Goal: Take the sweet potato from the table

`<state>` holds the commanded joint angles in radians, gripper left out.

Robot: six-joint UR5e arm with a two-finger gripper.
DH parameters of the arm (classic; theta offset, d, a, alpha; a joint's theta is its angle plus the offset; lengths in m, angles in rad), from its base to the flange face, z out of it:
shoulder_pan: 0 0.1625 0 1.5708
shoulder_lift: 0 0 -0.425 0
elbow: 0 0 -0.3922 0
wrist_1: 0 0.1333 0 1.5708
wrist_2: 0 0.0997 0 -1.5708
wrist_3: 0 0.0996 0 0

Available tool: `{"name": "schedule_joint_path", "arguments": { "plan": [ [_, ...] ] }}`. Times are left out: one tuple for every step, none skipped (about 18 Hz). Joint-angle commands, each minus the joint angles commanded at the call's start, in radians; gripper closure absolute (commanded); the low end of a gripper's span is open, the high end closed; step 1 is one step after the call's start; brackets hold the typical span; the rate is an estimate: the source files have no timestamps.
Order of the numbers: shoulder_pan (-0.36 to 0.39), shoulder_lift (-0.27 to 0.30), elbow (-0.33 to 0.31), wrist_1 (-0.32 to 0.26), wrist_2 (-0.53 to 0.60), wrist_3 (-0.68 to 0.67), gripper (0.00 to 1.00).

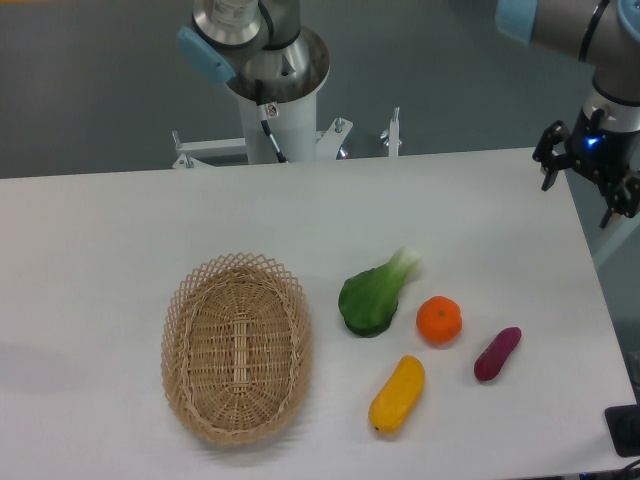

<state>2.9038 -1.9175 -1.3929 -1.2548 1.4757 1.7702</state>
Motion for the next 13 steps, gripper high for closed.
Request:
{"name": "schedule_joint_path", "arguments": {
  "plan": [
    [-0.005,-0.008,-0.002,0.0,-0.002,-0.002,0.0],
    [-0.009,-0.009,0.0,0.0,0.0,-0.002,0.0],
    [-0.011,-0.009,0.0,0.0,0.002,-0.002,0.0],
    [-0.011,-0.008,0.0,0.0,0.0,-0.002,0.0],
    [-0.011,-0.008,-0.003,0.0,0.0,-0.002,0.0],
    [-0.011,-0.008,-0.003,0.0,-0.002,-0.002,0.0],
    [-0.011,-0.009,-0.003,0.0,-0.002,-0.002,0.0],
    [-0.014,-0.011,-0.005,0.0,-0.002,-0.002,0.0],
    [-0.014,-0.011,-0.005,0.0,-0.002,-0.002,0.0],
    [-0.014,-0.011,-0.005,0.0,-0.002,-0.002,0.0],
    [-0.015,-0.012,-0.006,0.0,-0.003,-0.002,0.0],
    [-0.015,-0.014,-0.006,0.0,-0.003,-0.002,0.0],
    [-0.017,-0.017,-0.006,0.0,-0.003,-0.006,0.0]
  ]
}}
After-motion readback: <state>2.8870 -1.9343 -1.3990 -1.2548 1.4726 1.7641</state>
